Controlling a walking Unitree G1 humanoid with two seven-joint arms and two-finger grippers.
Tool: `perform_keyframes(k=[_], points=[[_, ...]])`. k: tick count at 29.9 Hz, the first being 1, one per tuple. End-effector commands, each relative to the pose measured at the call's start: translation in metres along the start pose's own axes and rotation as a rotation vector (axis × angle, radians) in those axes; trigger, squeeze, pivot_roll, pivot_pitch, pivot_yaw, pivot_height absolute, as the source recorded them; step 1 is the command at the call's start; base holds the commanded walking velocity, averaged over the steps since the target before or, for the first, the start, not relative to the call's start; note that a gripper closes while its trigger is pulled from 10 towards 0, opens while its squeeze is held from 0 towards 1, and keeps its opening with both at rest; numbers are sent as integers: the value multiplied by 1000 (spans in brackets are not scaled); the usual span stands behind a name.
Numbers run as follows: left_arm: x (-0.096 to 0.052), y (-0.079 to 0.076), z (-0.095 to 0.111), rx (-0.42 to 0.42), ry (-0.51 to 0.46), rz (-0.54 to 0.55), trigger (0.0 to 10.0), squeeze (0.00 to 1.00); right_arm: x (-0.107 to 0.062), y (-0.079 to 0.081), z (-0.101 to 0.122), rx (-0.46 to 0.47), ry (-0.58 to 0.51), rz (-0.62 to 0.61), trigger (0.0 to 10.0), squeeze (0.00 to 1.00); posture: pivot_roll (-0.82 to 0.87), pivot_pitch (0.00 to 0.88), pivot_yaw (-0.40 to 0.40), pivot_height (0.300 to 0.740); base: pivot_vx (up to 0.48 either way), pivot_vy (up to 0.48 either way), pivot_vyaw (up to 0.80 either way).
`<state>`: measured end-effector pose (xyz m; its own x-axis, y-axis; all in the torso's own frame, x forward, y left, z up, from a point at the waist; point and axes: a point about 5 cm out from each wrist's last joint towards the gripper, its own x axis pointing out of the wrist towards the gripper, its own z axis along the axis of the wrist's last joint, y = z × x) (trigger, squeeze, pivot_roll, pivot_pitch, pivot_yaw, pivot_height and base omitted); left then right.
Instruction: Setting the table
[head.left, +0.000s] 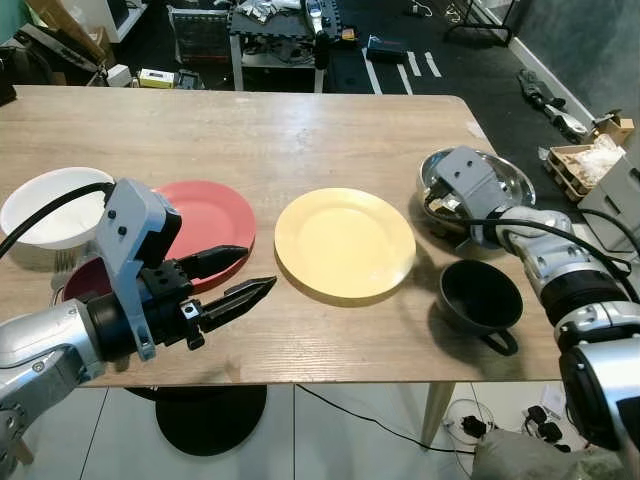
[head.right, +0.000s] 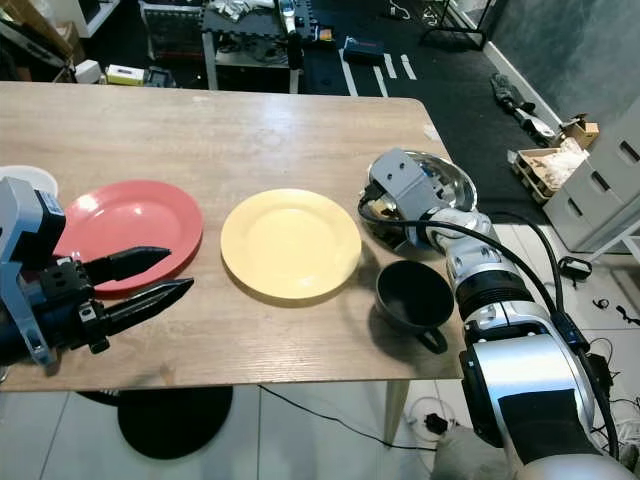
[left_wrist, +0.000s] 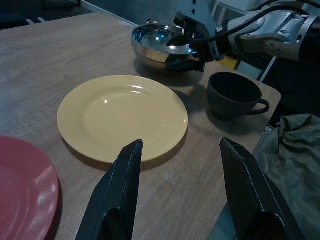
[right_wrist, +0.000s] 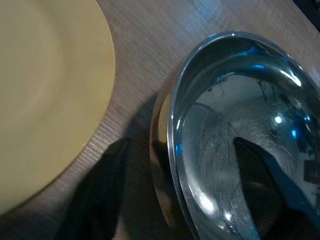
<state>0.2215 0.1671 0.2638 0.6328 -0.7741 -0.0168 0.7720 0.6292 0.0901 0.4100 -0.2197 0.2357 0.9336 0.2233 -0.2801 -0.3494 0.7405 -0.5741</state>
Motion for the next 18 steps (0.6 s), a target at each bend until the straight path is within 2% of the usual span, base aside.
perform_keyframes(k=[1, 9, 18], points=[[-1, -5, 1, 12, -5, -9, 10000, 0, -2, -3, -5, -24, 42, -4, 0, 0, 45, 135, 23, 740, 0, 0, 0], [-1, -5, 1, 9, -8, -8, 10000, 0, -3, -6, -10, -77, 75, -7, 0, 0, 44, 134, 24, 740, 0, 0, 0], [-1, -4, 1, 6, -7, -5, 10000, 0, -4, -7, -9, -93, 72, -1, 0, 0, 42, 136, 27, 740, 0, 0, 0]])
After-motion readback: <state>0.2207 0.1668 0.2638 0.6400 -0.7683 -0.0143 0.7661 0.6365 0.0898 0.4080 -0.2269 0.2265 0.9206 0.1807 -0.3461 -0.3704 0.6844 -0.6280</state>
